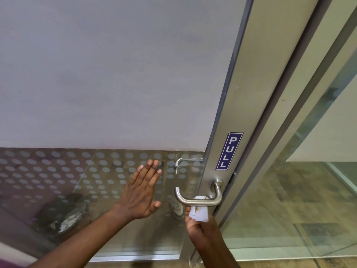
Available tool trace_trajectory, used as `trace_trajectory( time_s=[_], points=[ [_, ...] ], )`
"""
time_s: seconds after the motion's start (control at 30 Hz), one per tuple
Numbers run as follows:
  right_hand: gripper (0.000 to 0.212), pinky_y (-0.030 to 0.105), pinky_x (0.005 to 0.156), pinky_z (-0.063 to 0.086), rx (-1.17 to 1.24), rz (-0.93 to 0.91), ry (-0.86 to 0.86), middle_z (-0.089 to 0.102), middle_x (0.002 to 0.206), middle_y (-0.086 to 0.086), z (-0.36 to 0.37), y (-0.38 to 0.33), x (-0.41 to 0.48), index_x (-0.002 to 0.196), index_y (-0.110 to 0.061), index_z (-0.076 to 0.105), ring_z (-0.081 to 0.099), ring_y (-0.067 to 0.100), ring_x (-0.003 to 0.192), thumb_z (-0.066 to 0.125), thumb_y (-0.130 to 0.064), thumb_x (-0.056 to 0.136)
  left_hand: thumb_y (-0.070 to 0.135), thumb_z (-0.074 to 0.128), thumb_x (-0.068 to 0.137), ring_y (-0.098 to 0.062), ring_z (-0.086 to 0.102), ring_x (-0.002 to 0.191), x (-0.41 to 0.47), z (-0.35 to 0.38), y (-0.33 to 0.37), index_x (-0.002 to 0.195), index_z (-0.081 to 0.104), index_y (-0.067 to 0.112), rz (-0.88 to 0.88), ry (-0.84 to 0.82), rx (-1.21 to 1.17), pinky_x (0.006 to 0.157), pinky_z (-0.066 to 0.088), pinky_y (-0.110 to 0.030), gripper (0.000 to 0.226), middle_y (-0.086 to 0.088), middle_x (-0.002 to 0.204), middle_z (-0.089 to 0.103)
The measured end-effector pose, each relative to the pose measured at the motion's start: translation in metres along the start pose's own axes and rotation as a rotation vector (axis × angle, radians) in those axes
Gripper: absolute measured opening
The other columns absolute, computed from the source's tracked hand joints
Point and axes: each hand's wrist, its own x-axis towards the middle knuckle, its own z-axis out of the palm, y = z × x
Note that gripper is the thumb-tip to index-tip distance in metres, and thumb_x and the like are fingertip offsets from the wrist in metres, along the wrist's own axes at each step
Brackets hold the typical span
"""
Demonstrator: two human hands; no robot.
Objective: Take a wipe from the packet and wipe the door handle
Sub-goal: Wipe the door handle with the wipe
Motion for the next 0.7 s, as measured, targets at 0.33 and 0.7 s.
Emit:
trace_trajectory(
  time_s=[0.33, 0.7],
  points=[
    [0.049, 0.022, 0.050, 0.056, 0.355, 0.118, -0.083, 0.068, 0.083, 0.014, 0.035, 0.029, 0.004, 0.095, -0.002, 0.059, 0.059, 0.023, 0.077, 0.071, -0.001, 0.047, 0.056, 0.005, 0.096, -0.029, 0.007, 0.148, 0.000, -0.004, 0.001, 0.143, 0.025, -0.003, -0.009, -0.026, -0.017, 0.120, 0.006, -0.042, 0.078, -0.012, 0.162, 0.002],
    [0.034, 0.023, 0.039, 0.038, -0.277, 0.021, -0.074, 0.054, 0.058, 0.014, 0.018, 0.051, 0.025, 0.064, -0.006, 0.065, 0.047, 0.015, 0.041, 0.044, -0.001, 0.091, 0.056, 0.005, 0.096, -0.028, 0.004, 0.148, 0.001, -0.003, 0.004, 0.151, 0.010, 0.005, -0.015, -0.013, -0.054, 0.120, 0.002, -0.041, 0.075, -0.010, 0.162, 0.000]
  ],
)
